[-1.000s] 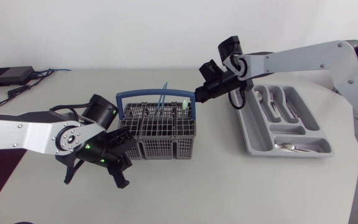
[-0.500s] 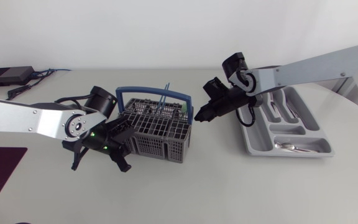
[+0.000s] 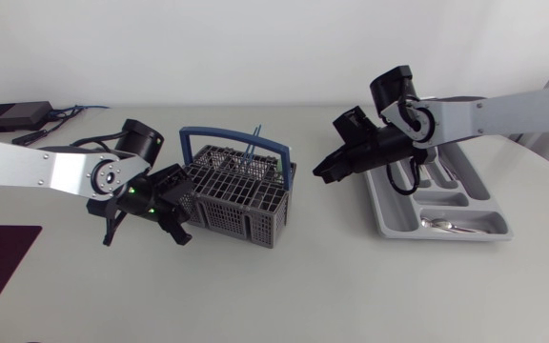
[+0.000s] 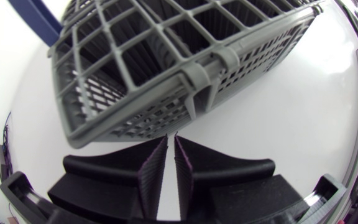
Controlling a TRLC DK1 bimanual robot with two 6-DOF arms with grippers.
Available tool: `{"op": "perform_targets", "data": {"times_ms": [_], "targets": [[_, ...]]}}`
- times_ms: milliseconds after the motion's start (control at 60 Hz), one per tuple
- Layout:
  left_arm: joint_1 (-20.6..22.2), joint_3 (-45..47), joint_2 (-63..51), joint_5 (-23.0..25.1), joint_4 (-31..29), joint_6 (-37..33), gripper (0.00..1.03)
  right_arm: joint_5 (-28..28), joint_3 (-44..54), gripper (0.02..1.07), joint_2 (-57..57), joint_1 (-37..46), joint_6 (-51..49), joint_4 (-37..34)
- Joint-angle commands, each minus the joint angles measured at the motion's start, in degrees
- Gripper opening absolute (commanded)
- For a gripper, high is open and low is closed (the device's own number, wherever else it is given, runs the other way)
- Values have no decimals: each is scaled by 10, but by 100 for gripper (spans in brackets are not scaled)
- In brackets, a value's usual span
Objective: Unload the cutlery basket into the drawer organizer.
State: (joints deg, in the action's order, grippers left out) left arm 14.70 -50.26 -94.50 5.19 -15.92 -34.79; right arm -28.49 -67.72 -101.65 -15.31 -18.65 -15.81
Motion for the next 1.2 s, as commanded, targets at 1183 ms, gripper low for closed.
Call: {"op": "perform_targets", "data": {"times_ms": [1183], "targets": [[-53,-106,-116,-4,70,-14,18,-26,8,10,-26,-79,45,-4]]}}
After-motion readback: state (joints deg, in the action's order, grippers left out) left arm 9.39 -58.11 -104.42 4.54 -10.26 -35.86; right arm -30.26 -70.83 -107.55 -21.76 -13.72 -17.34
